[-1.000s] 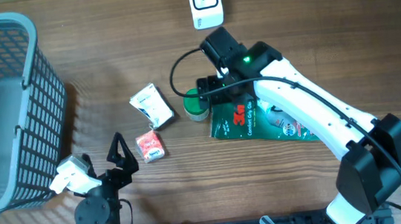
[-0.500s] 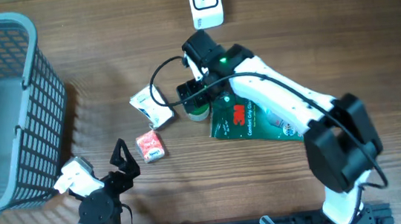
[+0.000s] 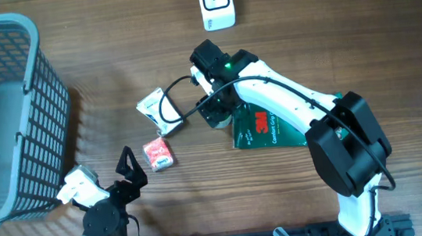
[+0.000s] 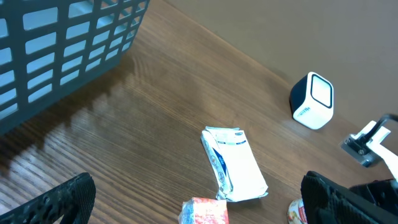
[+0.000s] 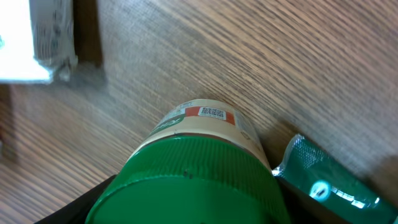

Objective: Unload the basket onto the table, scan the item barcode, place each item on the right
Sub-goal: 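Grasp the green-lidded jar with the right gripper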

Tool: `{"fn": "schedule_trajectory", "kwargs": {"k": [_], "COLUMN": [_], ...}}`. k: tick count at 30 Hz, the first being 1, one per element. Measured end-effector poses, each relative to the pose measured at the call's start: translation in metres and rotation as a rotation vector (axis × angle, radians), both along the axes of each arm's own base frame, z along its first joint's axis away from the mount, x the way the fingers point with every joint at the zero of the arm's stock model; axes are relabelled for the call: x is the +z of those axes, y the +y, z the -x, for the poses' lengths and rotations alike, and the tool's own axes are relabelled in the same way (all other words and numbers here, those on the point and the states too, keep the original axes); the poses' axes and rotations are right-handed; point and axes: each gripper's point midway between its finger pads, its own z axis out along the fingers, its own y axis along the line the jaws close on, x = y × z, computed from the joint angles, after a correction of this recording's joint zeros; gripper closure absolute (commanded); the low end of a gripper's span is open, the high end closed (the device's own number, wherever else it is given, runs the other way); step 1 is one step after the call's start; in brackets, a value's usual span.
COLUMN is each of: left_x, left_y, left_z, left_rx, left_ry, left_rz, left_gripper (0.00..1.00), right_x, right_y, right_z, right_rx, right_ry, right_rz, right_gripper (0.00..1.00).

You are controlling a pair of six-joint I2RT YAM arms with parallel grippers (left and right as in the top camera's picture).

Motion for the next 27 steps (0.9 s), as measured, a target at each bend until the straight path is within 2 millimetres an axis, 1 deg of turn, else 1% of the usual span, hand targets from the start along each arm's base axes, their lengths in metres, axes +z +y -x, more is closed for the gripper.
{"fn": "schedule_trajectory", "kwargs": {"k": [3, 4, 5, 6, 7, 9, 11, 12, 13, 15, 17, 18, 19, 20, 21, 22, 24, 25, 26, 27], "left_x": [0.0, 0.0, 0.0, 0.0, 0.0, 0.0, 0.0, -0.001, -0.005, -0.018, -0.04, -0.046, -0.046, -0.046, -0.046, -0.046, -0.046, -0.046, -0.046, -0.046], "left_y": [0.006, 0.01, 0.015, 0.022, 0.027, 0.033, 0.036, 0.037, 0.037, 0.036, 0.036, 0.036, 0.036, 0.036, 0.036, 0.036, 0.036, 0.036, 0.036, 0.036], "left_z": [0.0, 0.001, 0.001, 0.002, 0.003, 0.004, 0.004, 0.004, 0.004, 0.003, 0.003, 0.003, 0.003, 0.003, 0.003, 0.003, 0.003, 0.003, 0.003, 0.003], "left_rx": [0.029, 0.05, 0.075, 0.108, 0.135, 0.168, 0.183, 0.185, 0.185, 0.186, 0.185, 0.185, 0.185, 0.186, 0.185, 0.185, 0.185, 0.185, 0.185, 0.185], "left_ry": [0.0, 0.0, 0.0, 0.0, 0.0, -0.001, 0.0, 0.002, 0.01, 0.039, 0.09, 0.103, 0.102, 0.102, 0.102, 0.102, 0.101, 0.102, 0.102, 0.102], "left_rz": [0.0, 0.0, 0.0, 0.0, -0.001, -0.001, -0.001, 0.0, -0.001, -0.009, -0.023, -0.026, -0.026, -0.026, -0.026, -0.026, -0.026, -0.026, -0.026, -0.026], "left_gripper": [0.0, 0.0, 0.0, 0.0, 0.0, 0.0, 0.0, 0.0, 0.0, 0.0, 0.0, 0.0, 0.0, 0.0, 0.0, 0.0, 0.0, 0.0, 0.0, 0.0], "right_x": [0.0, -0.001, -0.001, 0.001, 0.007, 0.024, 0.071, 0.09, 0.106, 0.118, 0.122, 0.123, 0.123, 0.121, 0.118, 0.116, 0.115, 0.115, 0.115, 0.113], "right_y": [-0.002, -0.004, -0.006, -0.01, -0.012, -0.009, 0.003, 0.007, 0.01, 0.017, 0.026, 0.028, 0.028, 0.024, 0.015, 0.004, -0.006, -0.008, -0.008, -0.005], "right_z": [-0.001, 0.0, 0.001, 0.003, 0.002, -0.003, -0.02, -0.023, -0.022, -0.015, -0.009, -0.007, -0.004, 0.003, 0.015, 0.027, 0.036, 0.038, 0.035, 0.031], "right_rx": [0.14, 0.176, 0.194, 0.21, 0.214, 0.185, 0.054, -0.029, -0.108, -0.175, -0.232, -0.285, -0.356, -0.451, -0.592, -0.782, -1.029, -1.128, -1.301, -1.392], "right_ry": [-0.029, -0.033, -0.031, -0.023, -0.02, -0.027, -0.071, -0.076, -0.061, -0.019, 0.035, 0.058, 0.089, 0.138, 0.207, 0.273, 0.327, 0.34, 0.352, 0.355], "right_rz": [0.022, 0.034, 0.047, 0.067, 0.079, 0.076, 0.027, 0.0, -0.034, -0.092, -0.149, -0.162, -0.17, -0.154, -0.108, -0.05, 0.008, 0.021, 0.016, -0.004], "right_gripper": [0.22, 0.18, 0.11, 0.0, 0.0, 0.01, 0.0, 0.0, 0.01, 0.0, 0.0, 0.0, 0.01, 0.0, 0.0, 0.0, 0.0, 0.0, 0.0, 0.0]}}
